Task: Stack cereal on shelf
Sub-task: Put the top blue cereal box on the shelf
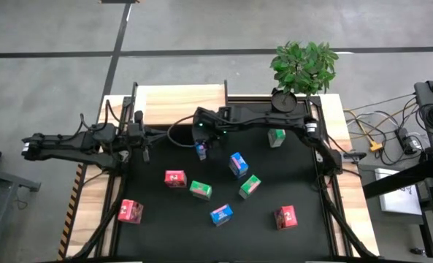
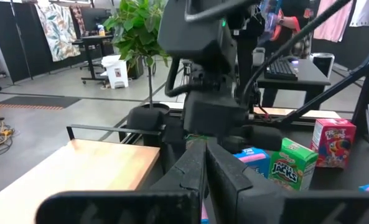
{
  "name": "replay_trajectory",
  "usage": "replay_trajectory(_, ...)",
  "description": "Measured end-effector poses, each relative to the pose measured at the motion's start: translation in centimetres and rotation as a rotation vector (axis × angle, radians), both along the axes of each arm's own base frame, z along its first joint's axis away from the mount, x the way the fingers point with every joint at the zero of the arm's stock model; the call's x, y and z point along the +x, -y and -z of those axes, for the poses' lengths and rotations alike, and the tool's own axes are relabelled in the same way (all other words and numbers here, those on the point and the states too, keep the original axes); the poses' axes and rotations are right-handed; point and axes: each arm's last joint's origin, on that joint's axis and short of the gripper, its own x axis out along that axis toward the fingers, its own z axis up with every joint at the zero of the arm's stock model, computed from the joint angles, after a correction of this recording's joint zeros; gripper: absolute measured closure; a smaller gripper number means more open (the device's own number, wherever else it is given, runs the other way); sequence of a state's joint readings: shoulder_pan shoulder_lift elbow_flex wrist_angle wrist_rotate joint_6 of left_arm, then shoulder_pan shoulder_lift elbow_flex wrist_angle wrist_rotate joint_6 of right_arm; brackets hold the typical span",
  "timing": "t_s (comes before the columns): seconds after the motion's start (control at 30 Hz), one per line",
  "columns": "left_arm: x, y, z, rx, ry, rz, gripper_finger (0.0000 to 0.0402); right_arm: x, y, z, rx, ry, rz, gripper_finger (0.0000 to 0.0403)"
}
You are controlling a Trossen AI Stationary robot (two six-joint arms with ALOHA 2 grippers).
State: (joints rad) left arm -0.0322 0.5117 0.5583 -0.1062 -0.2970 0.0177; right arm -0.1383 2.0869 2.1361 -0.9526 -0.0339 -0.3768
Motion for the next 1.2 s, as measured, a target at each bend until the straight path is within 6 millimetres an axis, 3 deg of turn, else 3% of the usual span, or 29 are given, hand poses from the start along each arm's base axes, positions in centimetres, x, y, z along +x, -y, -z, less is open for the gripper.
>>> replay_trajectory(0.23,0.0,0.0,0.0,0.002,-0.002,0.000,0.0402,0.3,0.2,1.5,-0.069,-0.062,-0.028,0.0174)
replay_trajectory(0.5,0.0,0.0,0.0,0.004,-0.003,0.000,0.0402,0.3,0.3,1.7,-0.119,-0.078,-0.025,0.0121)
replay_trajectory(0.97,0.0,0.0,0.0,0.017,-0.007,0.001,0.0402,0.1,0.2,3.8,-0.092,-0.126,-0.017,0.0132)
replay_trajectory(1.2,0.0,0.0,0.0,0.017,-0.007,0.001,0.0402,0.1,0.2,3.8,-0.082,-0.126,-0.014,0.0174)
